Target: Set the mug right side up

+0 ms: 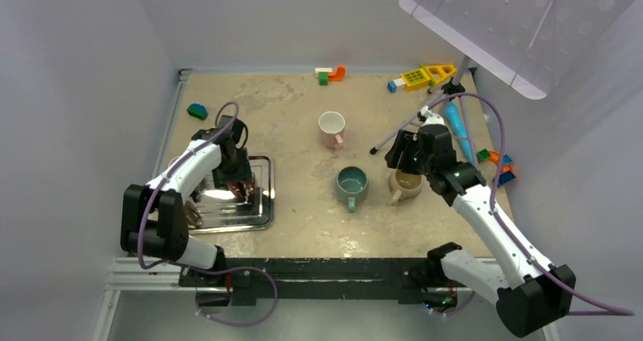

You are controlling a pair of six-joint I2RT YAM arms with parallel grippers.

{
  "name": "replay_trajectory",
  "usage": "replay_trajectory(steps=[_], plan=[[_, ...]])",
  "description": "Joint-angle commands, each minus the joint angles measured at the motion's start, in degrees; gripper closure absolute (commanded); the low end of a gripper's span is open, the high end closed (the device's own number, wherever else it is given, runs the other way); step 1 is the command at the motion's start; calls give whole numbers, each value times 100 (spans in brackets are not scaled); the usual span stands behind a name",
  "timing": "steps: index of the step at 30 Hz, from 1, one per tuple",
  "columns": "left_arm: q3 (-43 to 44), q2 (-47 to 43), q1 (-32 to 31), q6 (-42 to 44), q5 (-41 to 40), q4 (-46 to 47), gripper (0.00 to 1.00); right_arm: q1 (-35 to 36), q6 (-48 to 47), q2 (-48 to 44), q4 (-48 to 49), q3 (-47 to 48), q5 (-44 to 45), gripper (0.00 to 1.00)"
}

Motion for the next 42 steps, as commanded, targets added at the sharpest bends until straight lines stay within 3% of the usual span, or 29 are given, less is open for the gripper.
replay_trajectory(steps=[1, 7, 10, 16, 23, 27, 32, 38, 42], plan=[[-161, 124, -18, -116, -312, 446, 45, -2, -106, 59, 106, 289, -69, 40], [-17, 275, -17, -76, -478, 507, 75, 2, -134, 165, 116, 343, -111, 40], [-63, 155, -9, 9, -536, 508, 99, -3, -160, 193, 100, 387, -120, 40], [-120, -455, 0, 323, -48, 406, 100, 2, -226, 114, 43, 454, -106, 40], [488, -1220, 9, 507, 1789, 5, 100, 7, -369, -101, -36, 854, -456, 39], [887, -1476, 18, 365, 2853, -38, 100, 104, -90, -299, 373, 1091, -954, 28], [1908, -1522, -8, -101, 4455, 227, 100, 861, 684, -444, 2028, 1171, -1625, 16], [2832, -1653, -118, -601, 5370, 536, 100, 1514, 2009, 125, 5229, 918, -2433, 12], [2820, -1831, -211, -996, 5658, 762, 100, 1776, 2046, 654, 5885, 1287, -2553, 11]])
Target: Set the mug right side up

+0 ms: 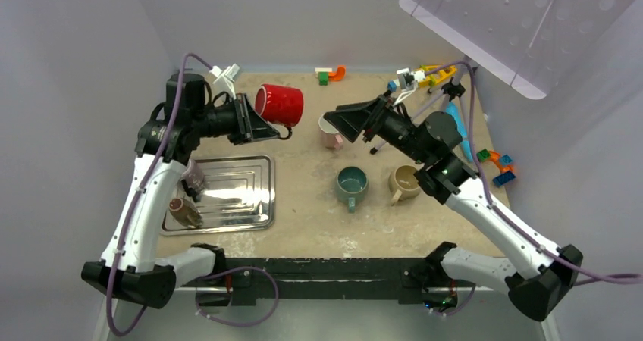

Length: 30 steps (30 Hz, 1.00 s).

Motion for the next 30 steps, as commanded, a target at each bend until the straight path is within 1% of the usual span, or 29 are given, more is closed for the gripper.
replay_trajectory(steps=[1, 4, 6, 7, 10, 15, 16, 19, 26, 27, 28, 29, 30], plan=[[192, -338, -128, -571, 824, 553, 100, 266, 408, 525, 1648, 492, -471, 11], [130, -427, -165, -707, 878, 666, 100, 332, 421, 908, 1666, 829, -590, 12], [150, -453, -176, -771, 970, 799, 100, 371, 542, 1110, 1825, 892, -698, 14], [164, -465, -185, -819, 1013, 869, 100, 406, 505, 1173, 1751, 934, -669, 14], [234, -500, -193, -839, 1053, 997, 100, 444, 260, 1217, 935, 1103, -311, 14], [268, -523, -200, -670, 1031, 929, 100, 438, 295, 927, 797, 735, 171, 11], [267, -519, -220, -658, 1033, 949, 100, 442, 344, 950, 856, 697, 95, 12], [267, -501, -247, -588, 1042, 974, 100, 518, 678, 1201, 1378, 632, -492, 23], [295, -523, -332, -631, 1167, 1179, 100, 679, 1220, 1727, 2149, 814, -1121, 24], [278, -532, -336, -602, 1177, 1164, 100, 679, 1221, 1746, 2210, 860, -1168, 28], [251, -551, -341, -573, 1185, 1133, 100, 688, 1197, 1750, 2287, 919, -1217, 37], [186, -570, -345, -563, 1176, 1100, 100, 690, 1161, 1746, 2347, 968, -1248, 51], [114, -586, -344, -543, 1168, 1081, 100, 691, 1103, 1731, 2391, 1006, -1254, 70]])
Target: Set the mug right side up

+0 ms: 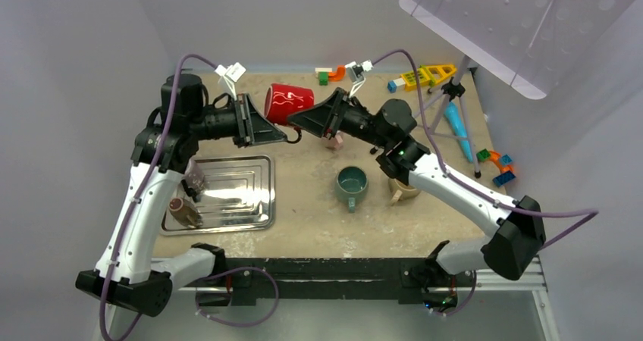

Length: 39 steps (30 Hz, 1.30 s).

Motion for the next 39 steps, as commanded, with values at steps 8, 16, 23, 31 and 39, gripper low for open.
replay_trajectory(steps=[8, 16, 23, 31, 39], plan=[[674, 385, 87, 2631, -2245, -2076, 0, 46, -1797, -149, -2339, 986, 1233, 100], [624, 1142, 919, 3894, -5678, -2533, 0, 571, -3257, 1726, -4692, 2336, 2292, 100], [230, 1693, 1398, 4447, -6376, -2476, 0, 943, -3737, 3410, -6064, 3347, 2723, 100], [126, 2170, 2093, 4252, -6605, -2446, 0, 958, -3657, 3951, -6238, 3054, 2998, 100], [-433, 2282, 2583, 3192, -6591, -2320, 0, 992, -3674, 4143, -6652, 3265, 3560, 92]])
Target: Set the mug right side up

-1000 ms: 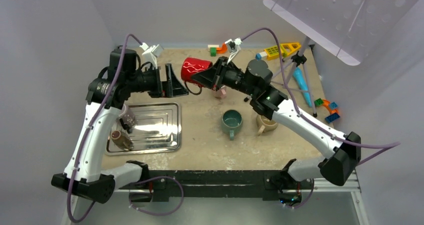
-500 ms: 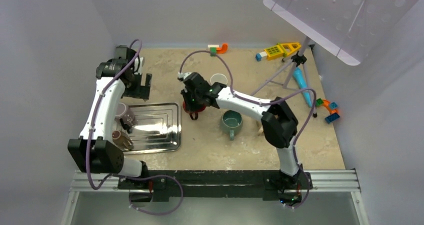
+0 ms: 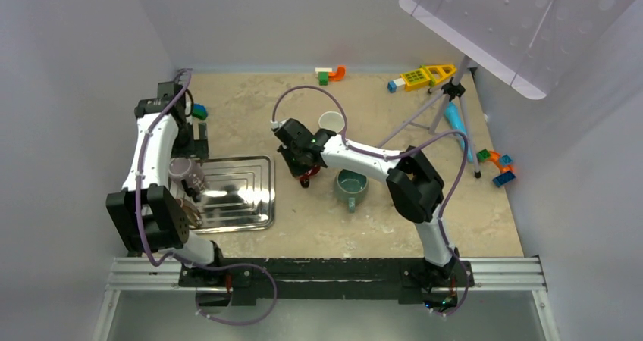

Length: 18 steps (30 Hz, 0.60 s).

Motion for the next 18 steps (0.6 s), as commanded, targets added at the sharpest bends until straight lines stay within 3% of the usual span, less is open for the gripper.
replay_trajectory(steps=[1, 5, 13, 18], plan=[[-367, 29, 264, -564, -305, 190, 0, 22, -129, -14, -401, 295, 521, 87], [-608, -58, 799, -655, -287, 345, 0, 58, -214, -110, -466, 439, 558, 69], [-761, 59, 856, -589, -5, 390, 1, 128, -353, -51, -645, 807, 513, 57], [-803, 143, 975, -631, 127, 388, 16, 139, -328, -448, -609, 752, 497, 53]])
